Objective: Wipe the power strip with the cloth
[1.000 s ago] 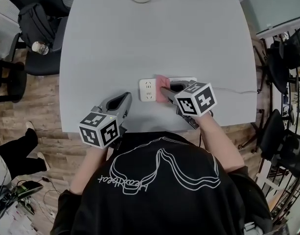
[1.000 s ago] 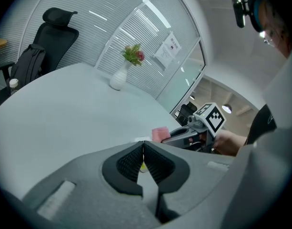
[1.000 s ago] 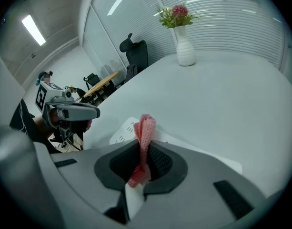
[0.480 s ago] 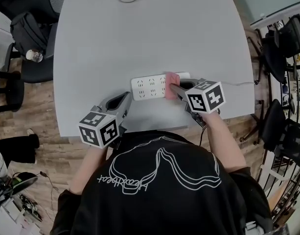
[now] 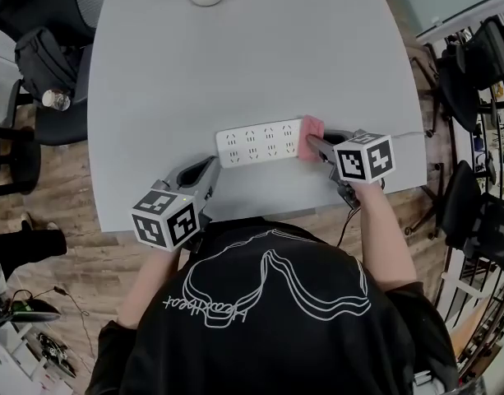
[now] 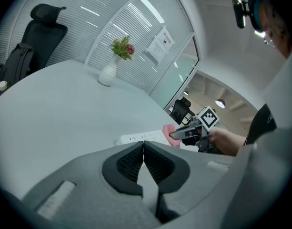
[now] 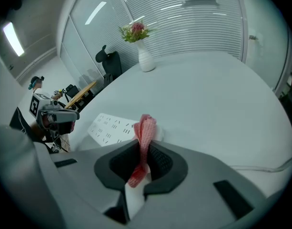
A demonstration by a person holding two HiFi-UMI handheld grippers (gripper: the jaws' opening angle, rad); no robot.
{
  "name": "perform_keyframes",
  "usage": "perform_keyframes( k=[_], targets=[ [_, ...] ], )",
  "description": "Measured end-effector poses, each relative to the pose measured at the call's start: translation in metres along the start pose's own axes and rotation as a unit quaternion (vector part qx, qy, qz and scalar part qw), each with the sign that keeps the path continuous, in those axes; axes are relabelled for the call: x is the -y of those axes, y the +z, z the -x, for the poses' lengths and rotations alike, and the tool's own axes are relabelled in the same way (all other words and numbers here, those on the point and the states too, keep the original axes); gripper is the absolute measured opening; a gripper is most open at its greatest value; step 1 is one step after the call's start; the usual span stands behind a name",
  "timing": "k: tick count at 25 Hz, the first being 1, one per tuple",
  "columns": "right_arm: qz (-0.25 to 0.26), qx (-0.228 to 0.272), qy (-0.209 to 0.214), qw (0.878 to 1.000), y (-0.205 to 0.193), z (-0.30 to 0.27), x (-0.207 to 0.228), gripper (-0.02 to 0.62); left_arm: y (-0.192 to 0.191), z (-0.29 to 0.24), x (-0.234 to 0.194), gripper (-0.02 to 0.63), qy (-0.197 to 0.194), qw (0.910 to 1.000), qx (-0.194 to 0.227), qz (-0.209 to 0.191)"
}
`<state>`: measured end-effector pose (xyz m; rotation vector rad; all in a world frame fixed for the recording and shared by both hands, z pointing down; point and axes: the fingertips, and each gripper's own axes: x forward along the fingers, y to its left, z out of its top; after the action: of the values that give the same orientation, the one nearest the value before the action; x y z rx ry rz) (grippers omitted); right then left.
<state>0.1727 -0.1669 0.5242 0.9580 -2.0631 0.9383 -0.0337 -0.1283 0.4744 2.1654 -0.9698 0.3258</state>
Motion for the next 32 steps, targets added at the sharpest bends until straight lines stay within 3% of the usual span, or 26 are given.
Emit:
perform_keyframes(
  k=[11, 16, 19, 25, 28, 32],
  targets=[
    [-0.015, 0.032, -0.021, 0.999, -0.001, 0.012, 0.014, 0.046, -0.002, 0.009, 0.009, 0.014, 0.006, 0.9999, 0.007, -0.005],
    [-0.005, 0.105, -0.041, 0.994, 0.014, 0.032, 0.01, 0.041, 0.005, 0.021, 0.016, 0.014, 0.003, 0.9998, 0.018, -0.007],
    [0.012, 0.182, -0.028, 0.983, 0.032, 0.052, -0.007, 0.041, 0.013, 0.024, 0.022, 0.014, -0.003, 0.9996, 0.025, -0.01],
    [0.079, 0.304, -0.007, 0.949, 0.056, 0.096, -0.061, 0.041, 0.025, 0.027, 0.043, 0.014, -0.029, 0.9989, 0.032, -0.018],
    [0.099, 0.345, 0.007, 0.933, 0.064, 0.12, -0.091, 0.041, 0.036, 0.042, 0.062, 0.014, -0.049, 0.9973, 0.046, -0.03],
    [0.111, 0.375, 0.026, 0.92, 0.061, 0.144, -0.143, 0.041, 0.05, 0.075, 0.085, 0.014, -0.073, 0.9939, 0.067, -0.048]
  ],
)
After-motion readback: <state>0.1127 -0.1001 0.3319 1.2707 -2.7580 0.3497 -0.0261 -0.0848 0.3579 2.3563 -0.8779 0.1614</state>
